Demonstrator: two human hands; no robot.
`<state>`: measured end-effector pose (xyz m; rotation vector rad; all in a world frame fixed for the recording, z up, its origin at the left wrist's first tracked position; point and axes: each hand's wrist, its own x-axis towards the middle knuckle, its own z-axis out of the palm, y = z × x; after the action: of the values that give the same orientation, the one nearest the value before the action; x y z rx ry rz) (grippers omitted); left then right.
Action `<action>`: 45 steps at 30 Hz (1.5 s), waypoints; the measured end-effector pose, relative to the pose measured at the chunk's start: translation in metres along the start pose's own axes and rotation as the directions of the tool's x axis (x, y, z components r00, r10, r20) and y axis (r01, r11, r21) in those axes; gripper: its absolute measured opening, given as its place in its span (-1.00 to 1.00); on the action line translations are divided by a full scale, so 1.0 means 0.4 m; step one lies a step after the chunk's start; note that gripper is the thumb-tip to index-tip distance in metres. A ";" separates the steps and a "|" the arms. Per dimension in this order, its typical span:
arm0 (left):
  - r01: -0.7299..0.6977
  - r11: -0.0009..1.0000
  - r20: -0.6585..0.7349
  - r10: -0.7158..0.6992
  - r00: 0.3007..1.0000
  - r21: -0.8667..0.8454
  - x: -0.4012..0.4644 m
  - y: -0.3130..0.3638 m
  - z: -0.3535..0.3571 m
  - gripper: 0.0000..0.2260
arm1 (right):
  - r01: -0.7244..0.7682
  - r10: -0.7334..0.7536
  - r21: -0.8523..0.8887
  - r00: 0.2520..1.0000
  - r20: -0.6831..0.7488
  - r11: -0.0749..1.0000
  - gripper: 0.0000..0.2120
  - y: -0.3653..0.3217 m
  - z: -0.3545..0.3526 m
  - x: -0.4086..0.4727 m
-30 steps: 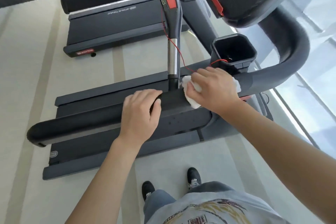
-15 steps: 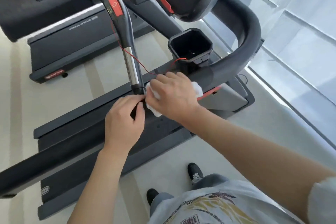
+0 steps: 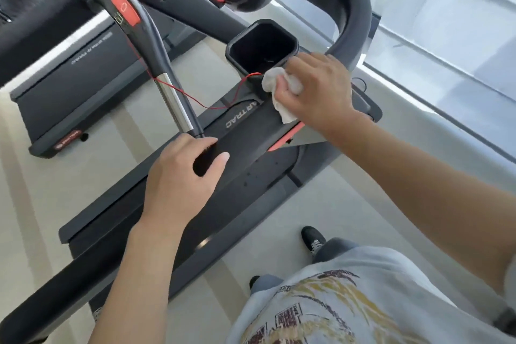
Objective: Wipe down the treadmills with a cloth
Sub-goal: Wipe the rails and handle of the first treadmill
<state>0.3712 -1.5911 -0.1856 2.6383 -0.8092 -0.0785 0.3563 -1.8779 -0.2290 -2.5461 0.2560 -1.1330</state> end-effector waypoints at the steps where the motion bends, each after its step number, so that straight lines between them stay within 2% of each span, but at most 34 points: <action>1: -0.018 1.000 -0.001 0.018 1.000 -0.013 0.013 -0.001 0.004 -0.68 | -0.048 0.048 -0.009 0.999 0.003 0.999 -0.72 -0.022 0.005 -0.006; 3: -0.041 0.998 -0.005 0.041 0.999 -0.043 0.028 -0.004 0.018 -0.67 | -0.081 0.081 -0.037 0.997 0.002 0.996 -0.72 -0.077 0.018 -0.023; 6: -0.087 0.996 -0.027 0.086 0.996 -0.034 0.025 -0.012 0.031 -0.68 | 0.042 -0.042 0.028 0.999 0.011 0.999 -0.72 -0.179 0.042 -0.067; 9: -0.113 0.991 -0.034 0.111 0.993 -0.065 0.025 -0.016 0.026 -0.83 | 0.115 -0.117 0.108 0.993 0.004 0.987 -0.74 -0.268 0.066 -0.104; 11: -0.116 0.988 -0.023 0.114 0.993 -0.103 0.028 -0.017 0.023 -0.86 | 0.151 -0.151 0.123 0.988 -0.014 0.981 -0.72 -0.270 0.067 -0.108; 13: -0.116 0.984 0.010 0.118 0.993 -0.138 0.026 -0.021 0.023 -0.79 | 0.185 -0.182 0.104 0.983 -0.035 0.977 -0.70 -0.226 0.054 -0.102; 15: -0.104 0.983 0.066 0.115 0.991 -0.152 0.026 -0.023 0.018 -0.66 | 0.079 -0.076 0.036 0.994 -0.083 0.996 -0.70 -0.160 0.035 -0.088; 17: -0.102 0.980 0.129 0.124 0.984 -0.169 0.026 -0.029 0.008 -0.61 | -0.159 0.157 -0.005 0.978 -0.141 0.987 -0.75 -0.108 0.024 -0.070; 20: -0.128 0.972 0.227 0.172 0.959 -0.196 0.027 -0.050 -0.005 -0.56 | -0.461 0.454 0.011 0.868 -0.200 0.887 -0.78 -0.117 0.024 -0.063; 24: -0.221 0.942 0.309 0.295 0.904 -0.254 0.013 -0.103 -0.030 -0.47 | -0.641 0.658 0.154 0.715 -0.238 0.752 -0.79 -0.231 0.053 -0.095; 28: -0.319 0.909 0.294 0.393 0.871 -0.269 -0.026 -0.178 -0.054 -0.43 | -0.671 0.788 0.422 0.569 -0.234 0.610 -0.76 -0.407 0.096 -0.186; 31: -0.368 0.883 0.293 0.448 0.845 -0.290 -0.045 -0.205 -0.066 -0.42 | -0.634 0.837 0.584 0.525 -0.156 0.507 -0.75 -0.567 0.126 -0.269; 33: -0.386 0.872 0.282 0.468 0.837 -0.303 -0.047 -0.206 -0.069 -0.40 | -0.607 0.843 0.642 0.524 -0.120 0.469 -0.77 -0.614 0.137 -0.305; 36: -0.406 0.873 0.257 0.472 0.843 -0.272 -0.043 -0.204 -0.063 -0.38 | -0.598 0.804 0.595 0.576 -0.146 0.536 -0.77 -0.585 0.132 -0.294; 37: -0.402 0.878 0.251 0.464 0.850 -0.262 -0.044 -0.204 -0.060 -0.37 | -0.605 0.808 0.581 0.564 -0.168 0.544 -0.77 -0.553 0.129 -0.276; 40: -0.384 0.893 0.240 0.437 0.867 -0.235 -0.046 -0.206 -0.052 -0.37 | -0.655 0.860 0.560 0.429 -0.277 0.507 -0.73 -0.407 0.111 -0.192; 42: -0.378 0.900 0.236 0.424 0.874 -0.218 -0.045 -0.206 -0.047 -0.37 | -0.682 0.868 0.538 0.379 -0.319 0.496 -0.73 -0.320 0.087 -0.132; 43: -0.368 0.906 0.237 0.413 0.880 -0.210 -0.045 -0.205 -0.046 -0.37 | -0.697 0.858 0.502 0.391 -0.333 0.512 -0.73 -0.291 0.076 -0.113; 45: -0.343 0.917 0.249 0.387 0.888 -0.203 -0.047 -0.201 -0.050 -0.37 | -0.721 0.819 0.393 0.465 -0.336 0.571 -0.73 -0.275 0.066 -0.104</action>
<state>0.4013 -1.5128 -0.1980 2.3132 -1.3294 -0.4098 0.3509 -1.7575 -0.2323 -1.5369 1.2344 -1.2572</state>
